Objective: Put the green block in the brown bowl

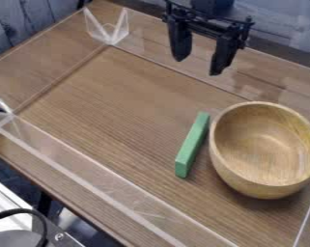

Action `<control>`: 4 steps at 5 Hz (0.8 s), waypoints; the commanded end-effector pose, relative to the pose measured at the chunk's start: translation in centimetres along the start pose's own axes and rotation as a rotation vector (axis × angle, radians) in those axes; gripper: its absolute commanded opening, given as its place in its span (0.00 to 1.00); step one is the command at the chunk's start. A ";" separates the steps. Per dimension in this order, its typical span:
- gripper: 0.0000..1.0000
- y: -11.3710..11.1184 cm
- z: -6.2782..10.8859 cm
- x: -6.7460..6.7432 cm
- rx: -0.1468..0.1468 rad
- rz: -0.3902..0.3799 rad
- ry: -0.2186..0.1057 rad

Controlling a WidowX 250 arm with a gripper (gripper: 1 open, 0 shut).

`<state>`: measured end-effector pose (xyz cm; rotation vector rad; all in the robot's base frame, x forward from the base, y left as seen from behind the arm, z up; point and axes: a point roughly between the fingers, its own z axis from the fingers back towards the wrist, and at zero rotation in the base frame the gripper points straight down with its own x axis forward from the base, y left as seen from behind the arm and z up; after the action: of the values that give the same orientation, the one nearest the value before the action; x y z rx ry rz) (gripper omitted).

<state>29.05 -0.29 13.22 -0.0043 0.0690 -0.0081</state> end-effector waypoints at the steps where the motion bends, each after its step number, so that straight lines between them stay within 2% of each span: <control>1: 1.00 -0.4 -1.3 -1.0 0.002 -0.008 0.025; 2: 1.00 -0.7 -3.2 -2.5 0.003 -0.028 0.047; 4: 1.00 -1.9 -5.9 -3.7 -0.008 -0.047 0.042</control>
<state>24.18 -2.06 6.13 -0.0115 0.1770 -0.0508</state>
